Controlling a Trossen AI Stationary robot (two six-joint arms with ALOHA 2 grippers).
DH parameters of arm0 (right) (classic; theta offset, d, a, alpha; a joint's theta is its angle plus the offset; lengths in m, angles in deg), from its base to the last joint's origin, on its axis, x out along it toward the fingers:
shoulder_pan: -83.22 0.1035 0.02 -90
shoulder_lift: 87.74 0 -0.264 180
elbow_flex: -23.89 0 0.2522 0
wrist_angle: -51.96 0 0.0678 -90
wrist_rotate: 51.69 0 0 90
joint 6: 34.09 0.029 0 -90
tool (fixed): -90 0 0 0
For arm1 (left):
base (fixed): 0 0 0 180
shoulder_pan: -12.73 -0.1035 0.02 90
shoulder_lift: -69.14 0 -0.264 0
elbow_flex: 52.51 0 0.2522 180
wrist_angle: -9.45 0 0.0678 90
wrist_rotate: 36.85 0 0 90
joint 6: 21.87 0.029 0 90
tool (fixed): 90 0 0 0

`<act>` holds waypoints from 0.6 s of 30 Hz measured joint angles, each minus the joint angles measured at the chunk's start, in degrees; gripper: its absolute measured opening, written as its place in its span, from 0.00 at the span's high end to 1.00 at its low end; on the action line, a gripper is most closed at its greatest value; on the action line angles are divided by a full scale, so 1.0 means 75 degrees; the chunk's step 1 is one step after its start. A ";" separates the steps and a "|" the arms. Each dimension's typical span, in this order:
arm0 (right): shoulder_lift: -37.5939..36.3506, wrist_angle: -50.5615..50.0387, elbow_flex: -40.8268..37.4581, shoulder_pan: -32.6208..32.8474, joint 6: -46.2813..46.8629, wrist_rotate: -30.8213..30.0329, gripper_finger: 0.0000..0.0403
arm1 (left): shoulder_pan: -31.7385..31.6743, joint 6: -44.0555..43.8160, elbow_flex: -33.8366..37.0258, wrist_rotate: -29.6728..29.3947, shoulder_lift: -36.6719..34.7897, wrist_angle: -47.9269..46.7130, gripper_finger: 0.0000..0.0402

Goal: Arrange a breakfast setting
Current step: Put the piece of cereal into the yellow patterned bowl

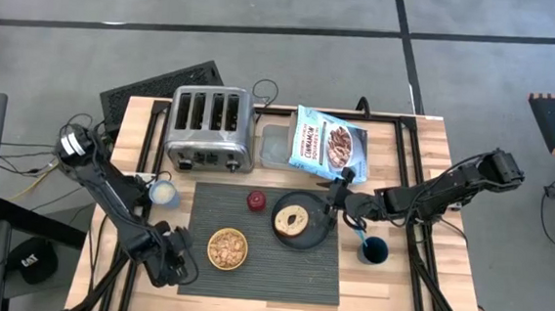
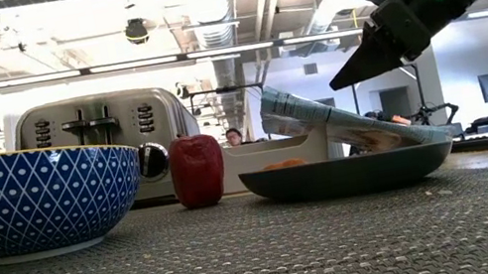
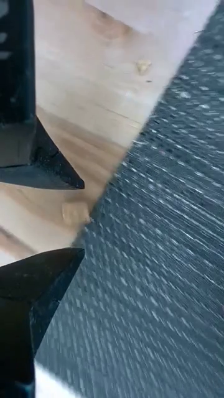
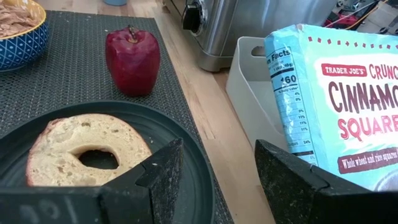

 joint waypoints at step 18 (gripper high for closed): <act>0.0000 0.0002 0.0000 -0.0097 0.0016 0.0017 0.43 | 0.0011 0.0297 -0.0012 -0.0108 0.0510 -0.0120 0.79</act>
